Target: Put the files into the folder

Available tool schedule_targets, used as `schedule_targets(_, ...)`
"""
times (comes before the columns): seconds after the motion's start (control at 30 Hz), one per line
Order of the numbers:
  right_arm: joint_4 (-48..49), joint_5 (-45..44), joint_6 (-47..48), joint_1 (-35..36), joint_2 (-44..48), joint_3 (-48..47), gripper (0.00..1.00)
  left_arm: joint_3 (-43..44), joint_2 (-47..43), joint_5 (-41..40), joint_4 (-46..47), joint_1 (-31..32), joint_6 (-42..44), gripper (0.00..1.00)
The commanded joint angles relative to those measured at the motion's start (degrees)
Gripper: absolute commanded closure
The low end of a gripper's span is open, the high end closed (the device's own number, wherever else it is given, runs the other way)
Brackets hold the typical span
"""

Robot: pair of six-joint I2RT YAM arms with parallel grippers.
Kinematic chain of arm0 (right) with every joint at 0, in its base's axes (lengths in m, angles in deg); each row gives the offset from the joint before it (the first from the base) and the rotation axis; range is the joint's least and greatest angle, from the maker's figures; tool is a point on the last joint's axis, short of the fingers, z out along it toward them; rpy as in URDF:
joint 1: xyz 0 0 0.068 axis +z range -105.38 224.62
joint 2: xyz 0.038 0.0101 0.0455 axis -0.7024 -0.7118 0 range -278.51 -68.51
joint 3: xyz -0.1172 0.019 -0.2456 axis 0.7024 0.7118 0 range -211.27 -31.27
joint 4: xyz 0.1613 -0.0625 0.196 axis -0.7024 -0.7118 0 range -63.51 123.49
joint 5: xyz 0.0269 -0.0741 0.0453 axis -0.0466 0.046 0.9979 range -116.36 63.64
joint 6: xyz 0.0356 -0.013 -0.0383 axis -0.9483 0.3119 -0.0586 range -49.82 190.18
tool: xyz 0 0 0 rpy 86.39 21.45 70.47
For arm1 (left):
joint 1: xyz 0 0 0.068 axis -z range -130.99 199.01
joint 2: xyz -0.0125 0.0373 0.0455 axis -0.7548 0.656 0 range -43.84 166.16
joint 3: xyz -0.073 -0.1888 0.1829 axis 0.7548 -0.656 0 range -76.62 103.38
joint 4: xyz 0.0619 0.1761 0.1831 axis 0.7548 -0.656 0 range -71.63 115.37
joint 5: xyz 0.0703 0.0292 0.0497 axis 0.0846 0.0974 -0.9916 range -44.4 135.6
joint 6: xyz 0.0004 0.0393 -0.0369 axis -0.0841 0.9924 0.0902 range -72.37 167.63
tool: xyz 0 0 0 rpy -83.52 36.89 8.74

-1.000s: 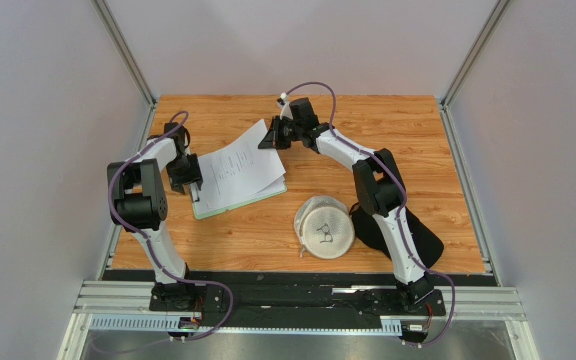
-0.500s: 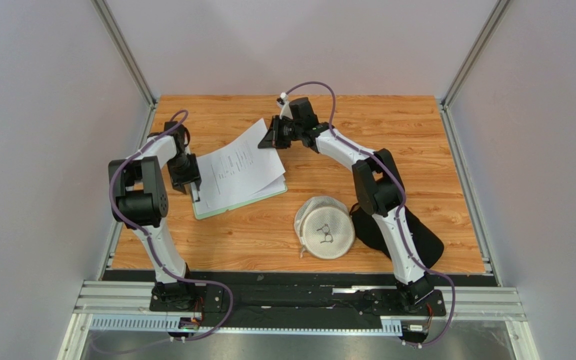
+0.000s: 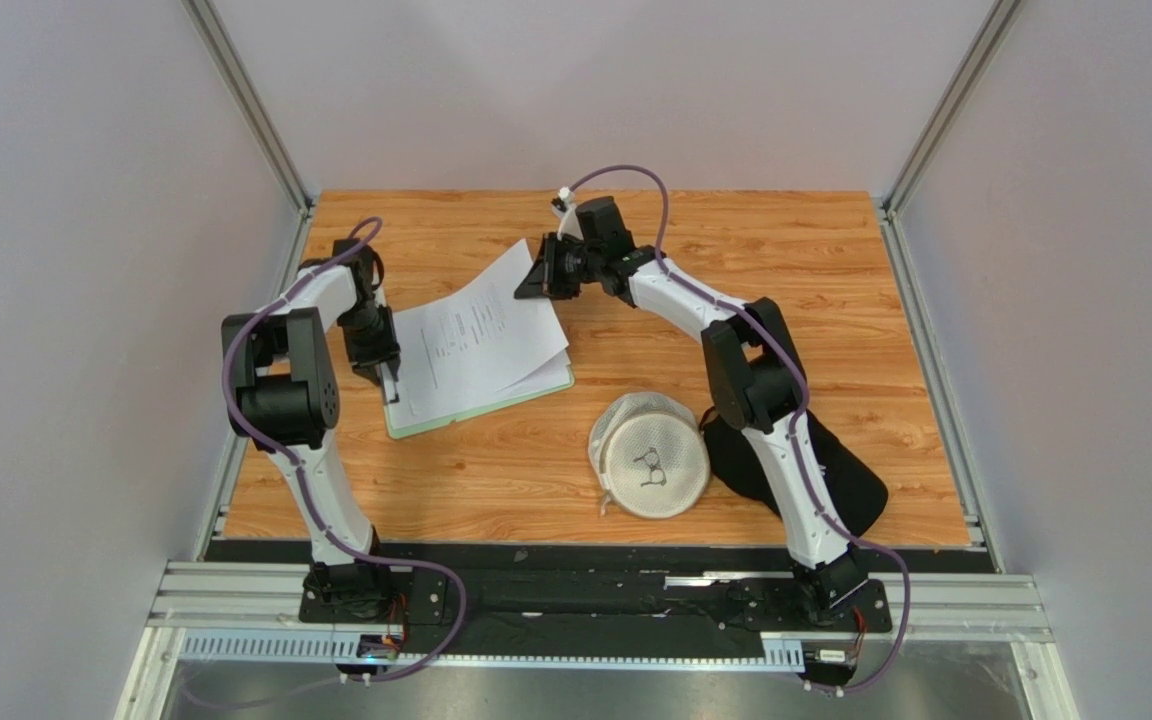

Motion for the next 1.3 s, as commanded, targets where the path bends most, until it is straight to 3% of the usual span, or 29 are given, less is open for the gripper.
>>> schedule_targets(0.0,0.66,-1.16,-0.35,0.77,0.2,-2.22,1.0,0.39,0.24,3.34,0.57,0.2,2.09,0.78)
schedule_targets(0.17,-0.13,-1.86,-0.61,0.86,1.34,-0.91,1.0,-0.67,-0.55,3.96,1.27,0.29,1.83,1.0)
schedule_targets(0.57,2.94,-3.8,-0.53,1.04,6.26,7.44,1.0,-3.92,-4.16,10.9,5.93,0.03,-0.02,1.0)
schedule_targets(1.27,2.94,5.61,8.78,-2.22,-1.12,4.28,1.0,-10.86,-9.25,20.39,14.89,-2.44,2.71,1.0)
